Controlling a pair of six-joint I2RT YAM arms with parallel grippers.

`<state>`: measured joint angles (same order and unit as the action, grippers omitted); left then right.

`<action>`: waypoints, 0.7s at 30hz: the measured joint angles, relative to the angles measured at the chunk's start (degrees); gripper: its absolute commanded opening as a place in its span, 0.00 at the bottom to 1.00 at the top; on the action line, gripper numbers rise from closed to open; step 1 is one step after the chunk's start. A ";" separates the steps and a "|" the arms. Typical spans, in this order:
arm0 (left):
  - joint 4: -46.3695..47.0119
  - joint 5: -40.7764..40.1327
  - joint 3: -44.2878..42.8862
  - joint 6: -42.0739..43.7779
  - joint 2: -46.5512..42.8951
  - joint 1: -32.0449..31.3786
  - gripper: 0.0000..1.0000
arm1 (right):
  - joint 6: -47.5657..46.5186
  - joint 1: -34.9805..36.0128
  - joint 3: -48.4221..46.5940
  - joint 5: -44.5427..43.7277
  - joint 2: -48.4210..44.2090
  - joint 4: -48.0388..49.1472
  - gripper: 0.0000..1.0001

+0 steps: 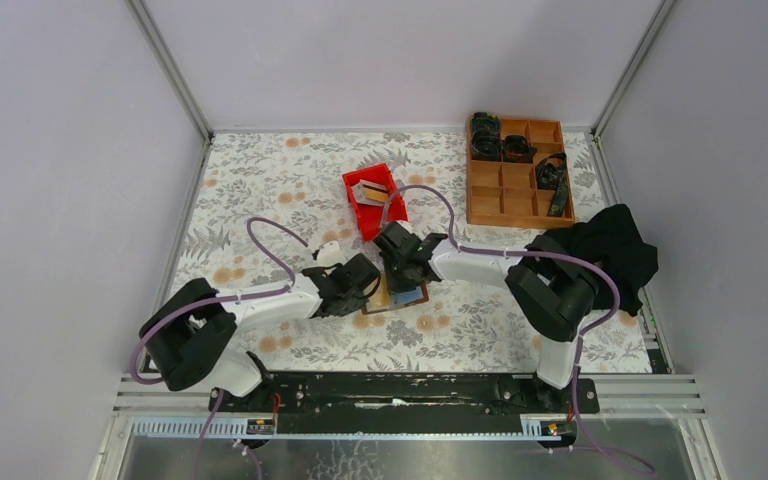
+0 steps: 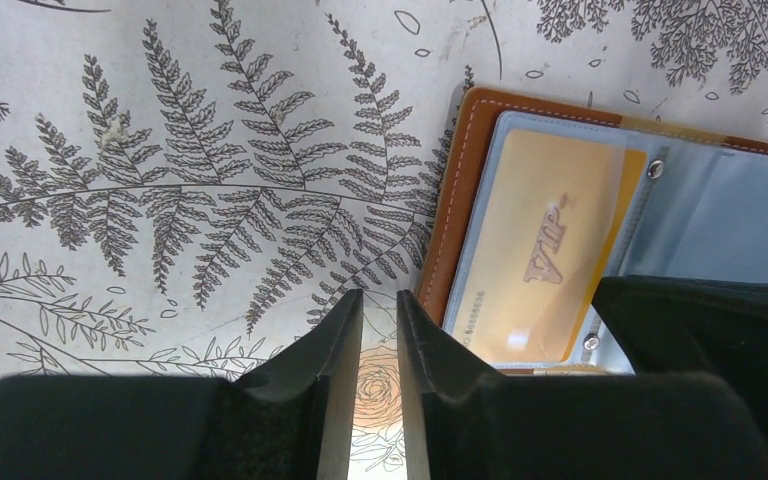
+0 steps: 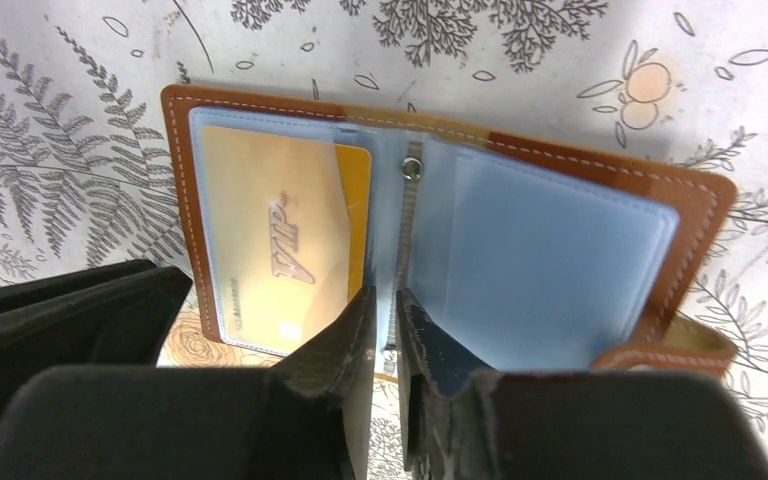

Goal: Put the credit cards into the card holder
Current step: Insert the credit card into the card holder.

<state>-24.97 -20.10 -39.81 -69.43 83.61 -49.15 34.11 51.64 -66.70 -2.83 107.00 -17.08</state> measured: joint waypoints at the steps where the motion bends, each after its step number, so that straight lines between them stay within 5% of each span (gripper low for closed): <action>1: 0.00 -0.02 0.00 0.00 -0.02 0.00 0.27 | -0.15 0.00 0.00 -0.20 -0.17 -0.52 0.25; 11: -1.95 -0.57 0.00 0.28 -1.11 -0.04 0.39 | -2.82 -0.07 -2.19 -2.60 -1.44 -4.24 0.38; 21: -9.88 -6.25 -3.85 3.93 -12.46 0.07 0.72 | -8.63 -0.83 -9.35 -4.55 -3.15 -6.16 0.60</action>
<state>-34.85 -26.35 -43.66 -65.49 71.16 -49.08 25.47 50.81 -76.05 -7.38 103.85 -23.24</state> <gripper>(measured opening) 0.629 0.546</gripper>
